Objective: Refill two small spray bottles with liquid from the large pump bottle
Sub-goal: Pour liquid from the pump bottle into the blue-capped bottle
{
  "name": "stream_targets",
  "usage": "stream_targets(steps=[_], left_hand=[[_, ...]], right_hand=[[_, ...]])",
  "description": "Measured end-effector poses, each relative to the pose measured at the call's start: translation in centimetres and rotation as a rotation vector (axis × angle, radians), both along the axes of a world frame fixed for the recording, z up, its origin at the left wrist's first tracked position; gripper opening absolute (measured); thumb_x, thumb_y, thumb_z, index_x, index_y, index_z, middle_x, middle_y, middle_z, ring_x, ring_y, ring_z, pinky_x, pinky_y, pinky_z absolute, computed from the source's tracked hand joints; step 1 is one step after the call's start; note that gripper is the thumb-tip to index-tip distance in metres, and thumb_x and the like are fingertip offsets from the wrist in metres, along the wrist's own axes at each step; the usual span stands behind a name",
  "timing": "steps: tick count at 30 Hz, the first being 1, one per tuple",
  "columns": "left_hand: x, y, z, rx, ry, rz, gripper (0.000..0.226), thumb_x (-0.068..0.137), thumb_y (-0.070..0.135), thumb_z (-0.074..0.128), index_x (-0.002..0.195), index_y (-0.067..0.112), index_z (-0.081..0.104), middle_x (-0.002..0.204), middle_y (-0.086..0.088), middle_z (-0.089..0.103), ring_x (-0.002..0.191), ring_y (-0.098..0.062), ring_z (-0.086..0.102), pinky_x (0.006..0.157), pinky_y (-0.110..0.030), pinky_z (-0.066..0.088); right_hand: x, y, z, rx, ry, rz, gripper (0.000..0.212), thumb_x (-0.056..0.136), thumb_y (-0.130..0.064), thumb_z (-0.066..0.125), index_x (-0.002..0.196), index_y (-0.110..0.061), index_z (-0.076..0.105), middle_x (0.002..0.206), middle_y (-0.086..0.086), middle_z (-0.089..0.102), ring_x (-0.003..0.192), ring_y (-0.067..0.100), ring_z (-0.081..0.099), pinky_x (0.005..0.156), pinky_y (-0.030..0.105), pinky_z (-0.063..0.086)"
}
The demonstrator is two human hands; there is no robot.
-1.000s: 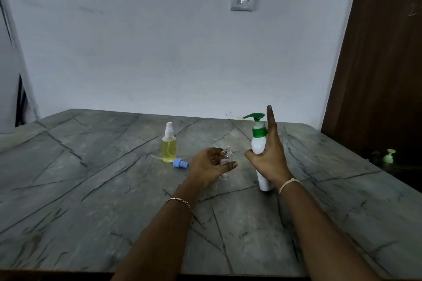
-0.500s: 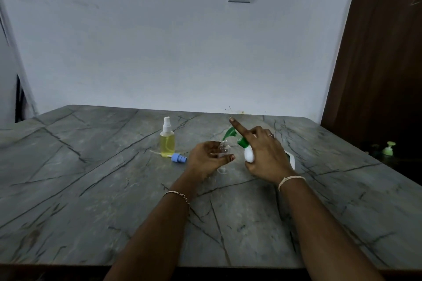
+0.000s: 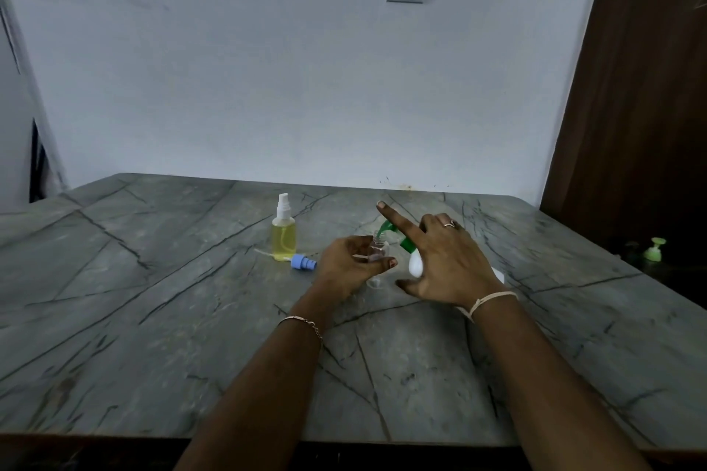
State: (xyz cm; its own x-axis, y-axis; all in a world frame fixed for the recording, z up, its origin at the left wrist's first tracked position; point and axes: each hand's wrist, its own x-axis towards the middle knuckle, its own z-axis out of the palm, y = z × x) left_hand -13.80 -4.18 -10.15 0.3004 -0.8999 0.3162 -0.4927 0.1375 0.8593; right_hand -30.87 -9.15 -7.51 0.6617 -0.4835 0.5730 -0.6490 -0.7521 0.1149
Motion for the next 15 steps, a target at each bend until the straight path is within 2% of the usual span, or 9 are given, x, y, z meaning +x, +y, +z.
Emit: stream_targets(steps=[3,6,8,10,12,15], left_hand=[[0.0,-0.1,0.0,0.014,0.001,0.007,0.05,0.071,0.032,0.08,0.116,0.015,0.064,0.104,0.004,0.068,0.092,-0.008,0.062,0.085,-0.022,0.048],[0.1,-0.3,-0.1,0.018,-0.039,0.011,0.051,0.072,0.034,0.079,0.117,0.015,0.063,0.109,0.001,0.069,0.093,-0.007,0.062,0.083,-0.02,0.048],[0.1,-0.4,-0.2,0.023,-0.053,0.014,0.053,0.072,0.035,0.079,0.118,0.015,0.063,0.11,0.001,0.07,0.094,-0.007,0.063,0.084,-0.02,0.048],[0.1,-0.5,-0.2,0.024,-0.073,0.023,0.055,0.072,0.037,0.078,0.12,0.015,0.062,0.11,0.002,0.07,0.094,-0.006,0.063,0.083,-0.018,0.047],[0.1,-0.5,-0.3,0.02,-0.093,0.029,0.056,0.072,0.038,0.078,0.12,0.016,0.062,0.109,0.003,0.07,0.093,-0.005,0.063,0.082,-0.017,0.047],[0.1,-0.5,-0.2,0.021,-0.108,0.033,0.055,0.072,0.037,0.078,0.12,0.015,0.062,0.108,0.003,0.069,0.09,-0.004,0.061,0.08,-0.016,0.045]], right_hand=[[0.3,0.2,0.2,0.03,0.035,0.005,0.117,0.064,-0.064,0.067,0.143,-0.05,-0.018,0.097,0.004,0.05,0.098,0.024,0.049,0.103,0.047,0.037],[0.4,0.4,0.4,0.078,0.074,-0.01,0.122,0.063,-0.063,0.07,0.14,-0.051,-0.023,0.105,0.005,0.053,0.107,0.026,0.05,0.109,0.053,0.03],[0.5,0.6,0.5,0.11,0.075,-0.013,0.127,0.062,-0.057,0.074,0.139,-0.051,-0.026,0.106,0.005,0.054,0.107,0.026,0.05,0.104,0.05,0.036],[0.6,0.6,0.5,0.152,0.054,-0.017,0.131,0.063,-0.044,0.079,0.14,-0.049,-0.026,0.107,0.005,0.055,0.103,0.026,0.051,0.09,0.041,0.046],[0.8,0.5,0.4,0.175,0.033,-0.028,0.131,0.065,-0.027,0.079,0.141,-0.047,-0.026,0.111,0.006,0.055,0.102,0.025,0.05,0.081,0.038,0.047],[1.1,0.4,0.1,0.154,0.021,-0.059,0.124,0.066,-0.016,0.076,0.146,-0.044,-0.015,0.115,0.005,0.054,0.105,0.026,0.048,0.084,0.04,0.046]])
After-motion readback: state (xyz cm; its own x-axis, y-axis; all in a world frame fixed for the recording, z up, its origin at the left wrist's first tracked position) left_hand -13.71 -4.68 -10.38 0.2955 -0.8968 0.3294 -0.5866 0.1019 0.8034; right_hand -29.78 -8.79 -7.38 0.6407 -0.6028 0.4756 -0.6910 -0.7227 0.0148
